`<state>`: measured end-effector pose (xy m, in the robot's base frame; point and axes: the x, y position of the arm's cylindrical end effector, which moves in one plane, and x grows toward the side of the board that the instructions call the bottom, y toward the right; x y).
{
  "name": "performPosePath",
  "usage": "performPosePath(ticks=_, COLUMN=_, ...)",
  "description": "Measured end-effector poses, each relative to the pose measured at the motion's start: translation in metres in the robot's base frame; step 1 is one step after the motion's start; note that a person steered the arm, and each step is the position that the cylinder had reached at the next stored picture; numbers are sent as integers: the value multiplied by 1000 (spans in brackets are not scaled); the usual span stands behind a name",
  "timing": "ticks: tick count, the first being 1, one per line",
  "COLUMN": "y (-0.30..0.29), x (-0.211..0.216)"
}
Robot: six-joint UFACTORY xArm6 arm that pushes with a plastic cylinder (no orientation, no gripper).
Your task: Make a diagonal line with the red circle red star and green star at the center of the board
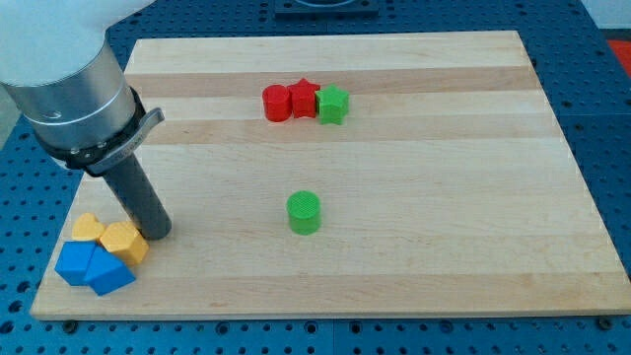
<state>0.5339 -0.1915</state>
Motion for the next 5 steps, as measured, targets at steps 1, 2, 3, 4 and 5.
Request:
performPosePath(ticks=1, y=0, x=0)
performPosePath(ticks=2, y=0, x=0)
performPosePath(ticks=3, y=0, x=0)
performPosePath(ticks=4, y=0, x=-3)
performPosePath(ticks=5, y=-2, x=-32)
